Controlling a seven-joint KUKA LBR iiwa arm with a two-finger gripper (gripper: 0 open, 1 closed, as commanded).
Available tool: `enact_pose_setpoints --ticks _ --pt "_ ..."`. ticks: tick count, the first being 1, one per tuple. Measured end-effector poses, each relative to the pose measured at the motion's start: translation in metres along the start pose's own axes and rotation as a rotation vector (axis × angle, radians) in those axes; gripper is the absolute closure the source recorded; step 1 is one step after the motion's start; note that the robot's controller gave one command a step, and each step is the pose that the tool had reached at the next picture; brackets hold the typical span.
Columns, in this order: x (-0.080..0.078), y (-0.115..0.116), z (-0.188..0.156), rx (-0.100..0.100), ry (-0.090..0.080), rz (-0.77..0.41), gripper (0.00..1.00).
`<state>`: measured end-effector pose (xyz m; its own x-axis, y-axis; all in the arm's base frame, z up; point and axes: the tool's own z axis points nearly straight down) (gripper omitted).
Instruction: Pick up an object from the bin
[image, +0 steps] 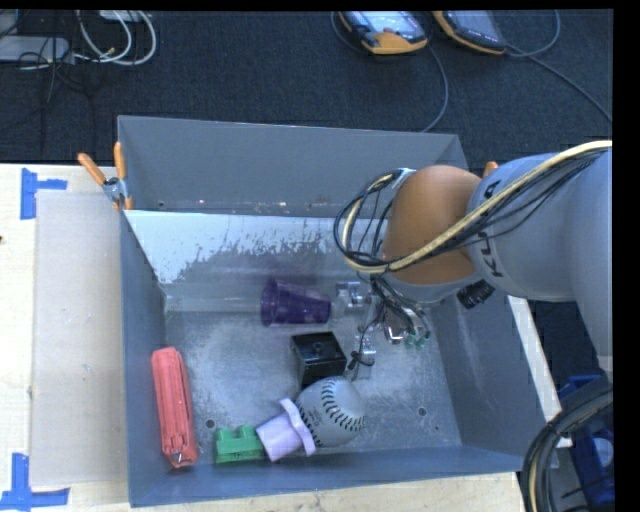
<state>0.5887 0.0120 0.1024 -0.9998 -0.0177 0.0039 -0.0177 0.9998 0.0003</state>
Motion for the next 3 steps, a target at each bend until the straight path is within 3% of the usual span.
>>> enact_pose_setpoints --ticks 1,2,3 --pt "0.014 0.007 0.003 -0.001 0.001 0.087 0.0" --pt "0.007 0.02 0.032 0.0 0.0 0.156 0.0" --pt "0.013 0.022 0.033 -0.001 0.001 0.167 1.0"
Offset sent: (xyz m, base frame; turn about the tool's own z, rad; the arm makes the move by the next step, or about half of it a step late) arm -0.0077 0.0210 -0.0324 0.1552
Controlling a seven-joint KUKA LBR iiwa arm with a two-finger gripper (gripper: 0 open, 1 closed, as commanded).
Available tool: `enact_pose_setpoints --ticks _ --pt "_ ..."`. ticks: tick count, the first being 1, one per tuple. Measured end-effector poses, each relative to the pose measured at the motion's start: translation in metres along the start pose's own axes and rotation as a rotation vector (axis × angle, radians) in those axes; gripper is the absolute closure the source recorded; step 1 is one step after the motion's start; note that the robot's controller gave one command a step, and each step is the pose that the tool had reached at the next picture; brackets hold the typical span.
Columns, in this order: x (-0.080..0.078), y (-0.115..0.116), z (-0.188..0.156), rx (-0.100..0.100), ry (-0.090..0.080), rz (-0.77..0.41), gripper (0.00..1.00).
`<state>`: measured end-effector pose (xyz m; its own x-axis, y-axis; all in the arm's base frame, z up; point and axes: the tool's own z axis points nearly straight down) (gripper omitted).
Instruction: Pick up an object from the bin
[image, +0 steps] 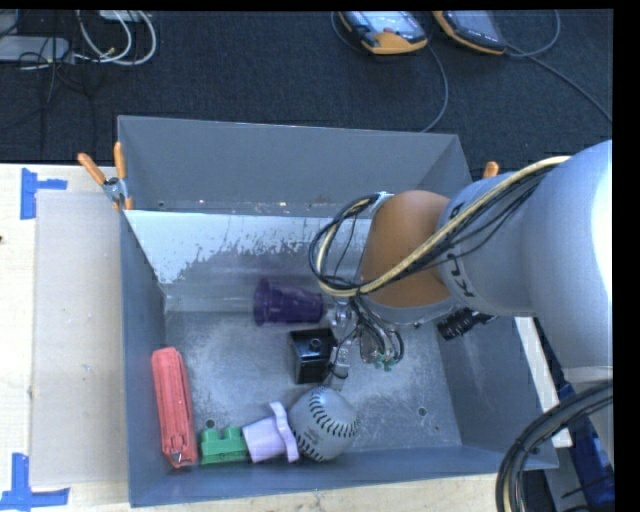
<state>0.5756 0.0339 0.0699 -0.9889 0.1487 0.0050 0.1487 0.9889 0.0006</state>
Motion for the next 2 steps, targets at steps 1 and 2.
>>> enact_pose_setpoints --ticks 1,2 --pt "0.0 0.0001 0.0 0.0 0.0 0.0 1.0" --pt "0.0012 -0.0002 -0.0053 0.001 0.003 -0.001 1.0"
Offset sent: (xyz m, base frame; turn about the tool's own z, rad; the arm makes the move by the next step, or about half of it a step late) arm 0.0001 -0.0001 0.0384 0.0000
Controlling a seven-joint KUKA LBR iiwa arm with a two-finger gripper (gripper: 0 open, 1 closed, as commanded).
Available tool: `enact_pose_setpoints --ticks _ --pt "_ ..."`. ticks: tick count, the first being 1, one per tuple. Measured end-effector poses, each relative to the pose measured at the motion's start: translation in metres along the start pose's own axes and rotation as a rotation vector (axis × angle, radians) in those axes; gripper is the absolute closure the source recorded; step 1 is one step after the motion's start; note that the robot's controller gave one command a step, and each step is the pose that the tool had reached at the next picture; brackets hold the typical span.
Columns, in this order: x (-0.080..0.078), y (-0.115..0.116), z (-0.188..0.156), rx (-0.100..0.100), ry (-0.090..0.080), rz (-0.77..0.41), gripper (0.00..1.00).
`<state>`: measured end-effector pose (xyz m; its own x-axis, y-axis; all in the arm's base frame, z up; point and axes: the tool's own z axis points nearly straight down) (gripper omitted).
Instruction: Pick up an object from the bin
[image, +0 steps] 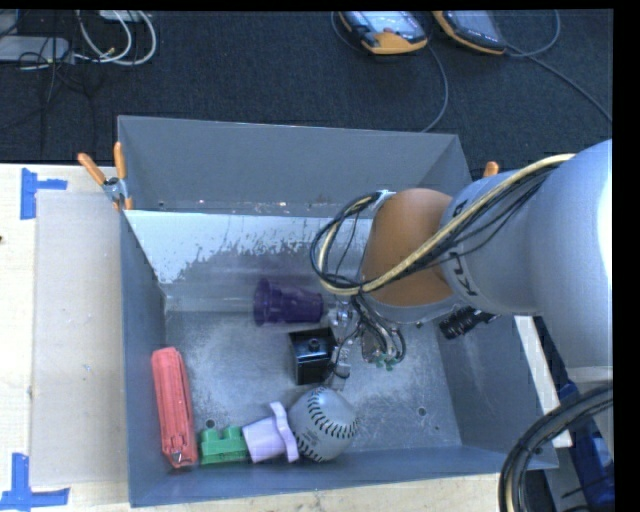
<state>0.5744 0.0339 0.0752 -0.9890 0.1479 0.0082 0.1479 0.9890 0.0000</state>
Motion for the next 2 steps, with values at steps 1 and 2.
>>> enact_pose_setpoints --ticks 1,2 --pt "0.0 0.0 -0.012 0.0 0.0 0.0 1.0" --pt "-0.001 0.0 -0.023 -0.001 -0.003 0.0 1.0"
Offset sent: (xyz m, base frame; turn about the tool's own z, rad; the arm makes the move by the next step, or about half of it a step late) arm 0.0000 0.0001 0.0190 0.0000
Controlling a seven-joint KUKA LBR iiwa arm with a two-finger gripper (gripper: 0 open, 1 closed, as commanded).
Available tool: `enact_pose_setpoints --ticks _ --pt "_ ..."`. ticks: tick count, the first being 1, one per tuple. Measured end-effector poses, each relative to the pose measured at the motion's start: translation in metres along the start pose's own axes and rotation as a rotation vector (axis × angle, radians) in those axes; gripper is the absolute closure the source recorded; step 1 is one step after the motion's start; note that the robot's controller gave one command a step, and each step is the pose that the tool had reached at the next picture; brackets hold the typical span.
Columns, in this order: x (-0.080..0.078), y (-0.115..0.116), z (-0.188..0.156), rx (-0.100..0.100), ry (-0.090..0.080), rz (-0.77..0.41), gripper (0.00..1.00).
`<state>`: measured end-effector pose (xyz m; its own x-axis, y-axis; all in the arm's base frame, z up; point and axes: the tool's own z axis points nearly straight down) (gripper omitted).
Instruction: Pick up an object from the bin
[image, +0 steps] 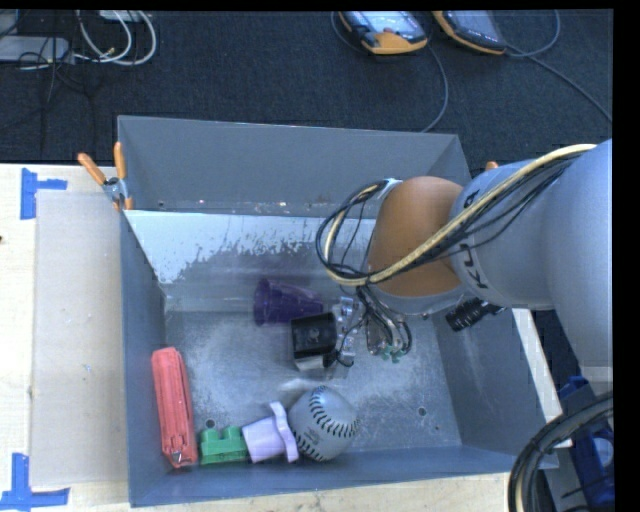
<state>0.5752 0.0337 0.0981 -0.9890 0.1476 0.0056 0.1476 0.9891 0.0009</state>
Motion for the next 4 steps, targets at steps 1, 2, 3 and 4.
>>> enact_pose_setpoints --ticks 1,2,3,4 --pt "-0.0002 0.0 -0.0055 0.0 -0.001 0.0 1.0" --pt "-0.0002 0.0 -0.0097 0.0 -0.001 -0.001 1.0" --pt "-0.0003 0.0 -0.0112 0.0 -0.001 -0.001 1.0" --pt "0.0002 0.0 -0.0137 0.0 0.001 -0.002 1.0"
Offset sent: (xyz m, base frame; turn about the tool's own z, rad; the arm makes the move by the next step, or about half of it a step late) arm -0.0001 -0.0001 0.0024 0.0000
